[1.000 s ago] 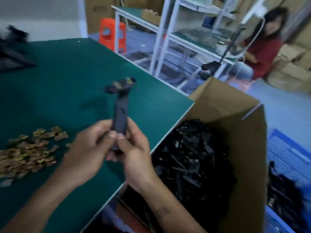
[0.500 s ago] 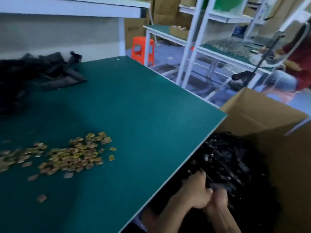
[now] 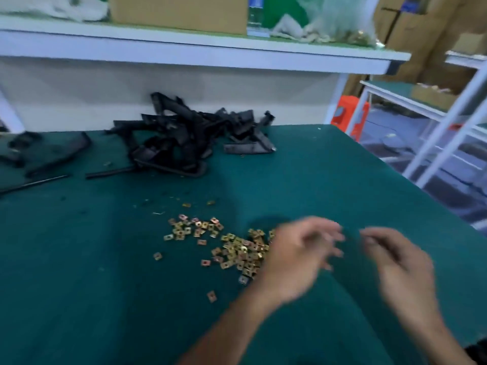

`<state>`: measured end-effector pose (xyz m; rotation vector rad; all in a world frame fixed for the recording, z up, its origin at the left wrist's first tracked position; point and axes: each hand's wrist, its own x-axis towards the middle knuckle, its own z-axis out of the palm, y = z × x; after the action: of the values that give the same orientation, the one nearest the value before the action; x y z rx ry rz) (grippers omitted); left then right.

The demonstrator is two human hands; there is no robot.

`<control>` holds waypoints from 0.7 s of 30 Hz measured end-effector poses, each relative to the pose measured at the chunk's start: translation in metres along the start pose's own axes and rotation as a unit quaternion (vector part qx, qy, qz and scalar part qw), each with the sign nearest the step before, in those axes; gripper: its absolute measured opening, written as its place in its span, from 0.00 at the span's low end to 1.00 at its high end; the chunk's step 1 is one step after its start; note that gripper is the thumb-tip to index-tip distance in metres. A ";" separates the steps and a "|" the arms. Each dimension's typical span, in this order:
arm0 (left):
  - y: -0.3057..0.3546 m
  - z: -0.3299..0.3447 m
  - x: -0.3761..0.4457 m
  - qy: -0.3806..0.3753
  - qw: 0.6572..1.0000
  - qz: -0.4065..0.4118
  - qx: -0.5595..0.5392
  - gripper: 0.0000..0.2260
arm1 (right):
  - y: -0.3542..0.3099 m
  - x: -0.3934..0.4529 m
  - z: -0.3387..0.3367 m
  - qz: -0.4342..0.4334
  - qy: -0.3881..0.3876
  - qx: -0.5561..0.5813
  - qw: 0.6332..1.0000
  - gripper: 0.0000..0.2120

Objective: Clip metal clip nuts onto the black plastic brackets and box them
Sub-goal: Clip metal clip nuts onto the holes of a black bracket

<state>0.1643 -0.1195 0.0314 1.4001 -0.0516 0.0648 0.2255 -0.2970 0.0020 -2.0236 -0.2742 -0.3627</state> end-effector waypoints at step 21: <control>-0.030 -0.165 0.005 0.421 0.902 0.089 -0.017 0.11 | -0.160 0.102 0.362 -0.111 -0.451 -0.172 0.869 0.14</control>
<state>0.1716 0.0377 -0.0260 1.2290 0.5387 0.8126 0.3146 0.1017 0.0125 -2.4002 -1.0883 0.4734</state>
